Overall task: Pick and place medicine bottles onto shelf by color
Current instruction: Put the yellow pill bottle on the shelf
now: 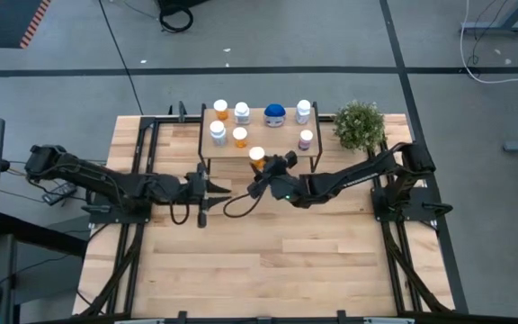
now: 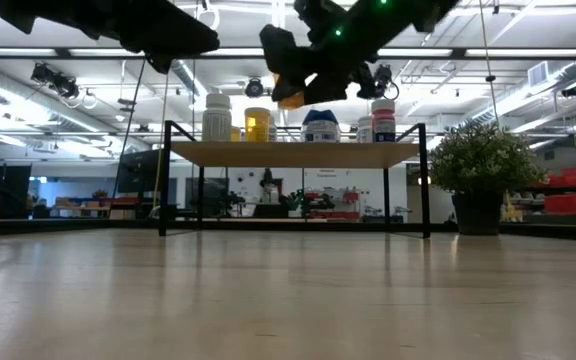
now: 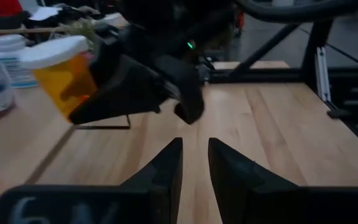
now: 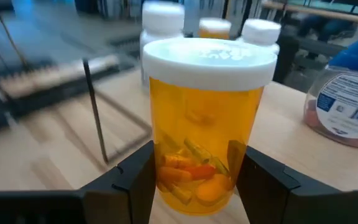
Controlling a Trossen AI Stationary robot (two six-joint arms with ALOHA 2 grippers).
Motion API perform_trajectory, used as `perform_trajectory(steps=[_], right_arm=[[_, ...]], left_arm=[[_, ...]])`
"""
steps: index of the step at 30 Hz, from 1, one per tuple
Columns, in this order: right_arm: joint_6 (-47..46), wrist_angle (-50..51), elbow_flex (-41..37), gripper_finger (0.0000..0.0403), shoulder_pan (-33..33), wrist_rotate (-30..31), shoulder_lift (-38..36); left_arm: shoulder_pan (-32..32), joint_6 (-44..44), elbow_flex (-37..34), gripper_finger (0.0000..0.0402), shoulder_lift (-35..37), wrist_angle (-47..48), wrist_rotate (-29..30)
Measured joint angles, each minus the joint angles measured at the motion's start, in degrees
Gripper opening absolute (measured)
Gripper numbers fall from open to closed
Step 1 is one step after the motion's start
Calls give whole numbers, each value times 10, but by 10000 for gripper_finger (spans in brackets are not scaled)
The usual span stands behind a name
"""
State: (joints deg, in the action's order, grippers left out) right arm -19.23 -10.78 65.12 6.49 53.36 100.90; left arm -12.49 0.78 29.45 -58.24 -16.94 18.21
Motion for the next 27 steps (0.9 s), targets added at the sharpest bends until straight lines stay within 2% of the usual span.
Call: perform_trajectory(steps=[3, 7, 20, 27], right_arm=[[10, -106, -47, 198, 0, 27, 0], [40, -159, -76, 198, -1, 79, 0], [19, -155, -76, 198, -60, 78, 0], [6, -122, -76, 198, -77, 76, 0]], left_arm=[[14, 0, 0, 79, 12, 6, 0], [25, 0, 0, 80, 24, 9, -13], [46, 0, 0, 76, 25, 9, -19], [53, 1, 0, 80, 24, 9, -19]])
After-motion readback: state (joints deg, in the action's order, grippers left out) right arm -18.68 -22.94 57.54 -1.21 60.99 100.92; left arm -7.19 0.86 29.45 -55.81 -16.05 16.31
